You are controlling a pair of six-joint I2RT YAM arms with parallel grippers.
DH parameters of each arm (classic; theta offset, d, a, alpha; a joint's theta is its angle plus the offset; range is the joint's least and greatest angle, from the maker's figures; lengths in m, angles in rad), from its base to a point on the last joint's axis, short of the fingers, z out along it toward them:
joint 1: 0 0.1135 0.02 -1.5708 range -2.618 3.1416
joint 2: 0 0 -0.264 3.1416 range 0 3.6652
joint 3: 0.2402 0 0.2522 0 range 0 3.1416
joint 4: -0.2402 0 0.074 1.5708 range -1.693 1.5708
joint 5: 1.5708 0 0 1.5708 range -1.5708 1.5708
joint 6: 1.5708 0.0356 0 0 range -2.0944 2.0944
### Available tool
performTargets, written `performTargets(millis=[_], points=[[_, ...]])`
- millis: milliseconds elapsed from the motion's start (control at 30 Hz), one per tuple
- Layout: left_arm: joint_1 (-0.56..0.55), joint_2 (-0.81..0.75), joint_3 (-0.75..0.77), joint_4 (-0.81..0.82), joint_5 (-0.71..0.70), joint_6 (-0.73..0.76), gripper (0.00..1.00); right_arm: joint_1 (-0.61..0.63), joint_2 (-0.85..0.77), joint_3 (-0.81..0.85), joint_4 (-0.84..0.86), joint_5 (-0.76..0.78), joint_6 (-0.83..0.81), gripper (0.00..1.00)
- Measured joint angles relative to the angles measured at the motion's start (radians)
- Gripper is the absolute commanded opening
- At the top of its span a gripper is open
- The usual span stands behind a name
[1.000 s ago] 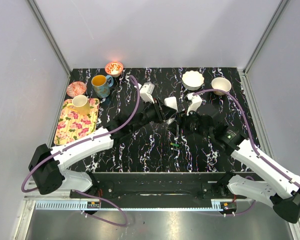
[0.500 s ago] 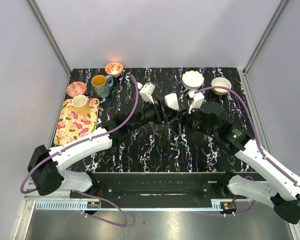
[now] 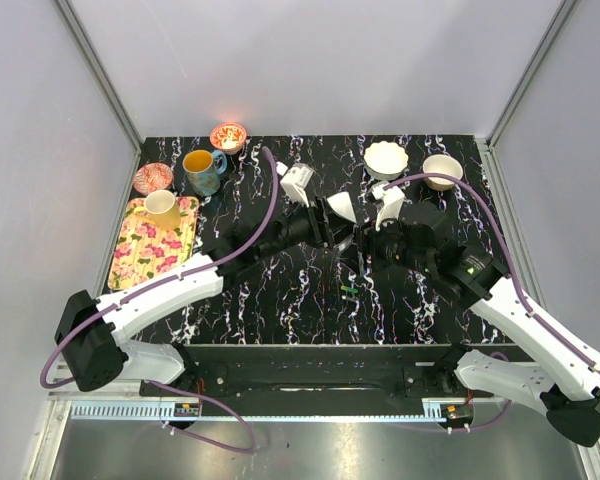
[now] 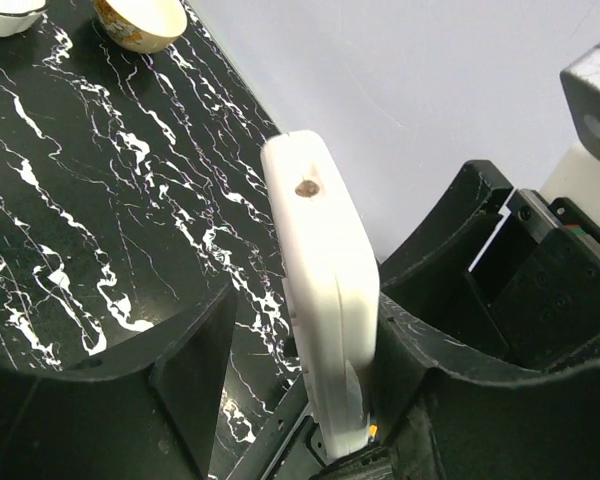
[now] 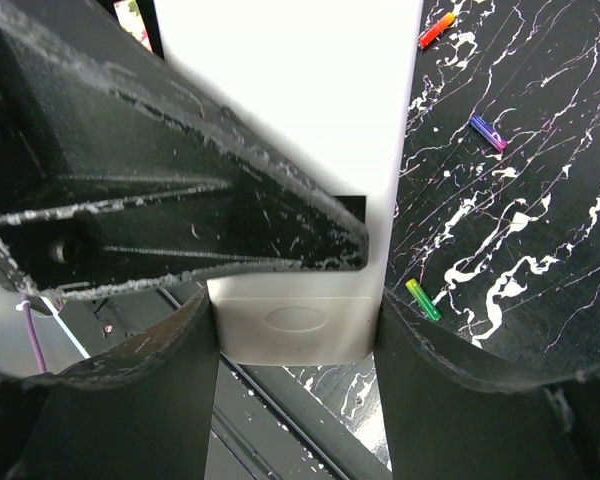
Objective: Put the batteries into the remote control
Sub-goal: Turn over the remote control.
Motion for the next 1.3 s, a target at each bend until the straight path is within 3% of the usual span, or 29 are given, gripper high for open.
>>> performTargets(millis=[100,200,233,300,433,533,567,600,667,700,800,1100,1300], points=[[0.011,0.000,0.001,0.002,0.004,-0.001,0.54,0.000,-0.001,0.000,-0.006,0.000,0.000,0.00],[0.015,0.000,0.001,0.006,0.016,-0.005,0.42,0.000,-0.002,0.000,-0.008,0.001,0.000,0.00],[0.013,0.000,0.001,0.015,0.031,-0.004,0.33,0.000,-0.002,0.000,-0.013,0.000,-0.001,0.00],[0.013,0.000,0.001,0.021,0.037,-0.009,0.25,0.000,-0.002,0.000,-0.013,0.002,-0.003,0.00],[0.008,0.001,0.003,0.027,0.038,-0.022,0.00,0.001,0.003,0.000,-0.010,0.011,-0.015,0.00],[0.011,0.001,0.003,0.027,0.043,-0.019,0.00,0.001,0.003,0.000,-0.011,0.010,-0.015,0.00],[0.011,0.001,0.003,0.027,0.045,-0.019,0.00,0.001,0.003,0.000,-0.010,0.010,-0.015,0.03],[0.011,0.001,0.003,0.028,0.045,-0.019,0.00,0.001,0.003,0.000,-0.011,0.011,-0.015,0.26],[0.011,0.001,0.002,0.030,0.045,-0.019,0.00,0.001,0.002,0.000,-0.011,0.013,-0.014,0.51],[0.012,0.000,-0.005,0.040,0.043,-0.022,0.00,0.001,0.002,0.000,-0.010,0.017,-0.014,0.72],[0.014,-0.021,-0.062,0.100,0.028,-0.040,0.00,0.002,0.000,0.000,-0.013,0.027,0.007,0.97],[0.089,-0.189,-0.330,0.243,-0.092,-0.124,0.00,0.001,-0.039,-0.008,0.052,0.008,0.144,1.00],[0.089,-0.289,-0.481,0.435,-0.198,-0.135,0.00,0.001,-0.049,-0.146,0.219,-0.019,0.326,1.00]])
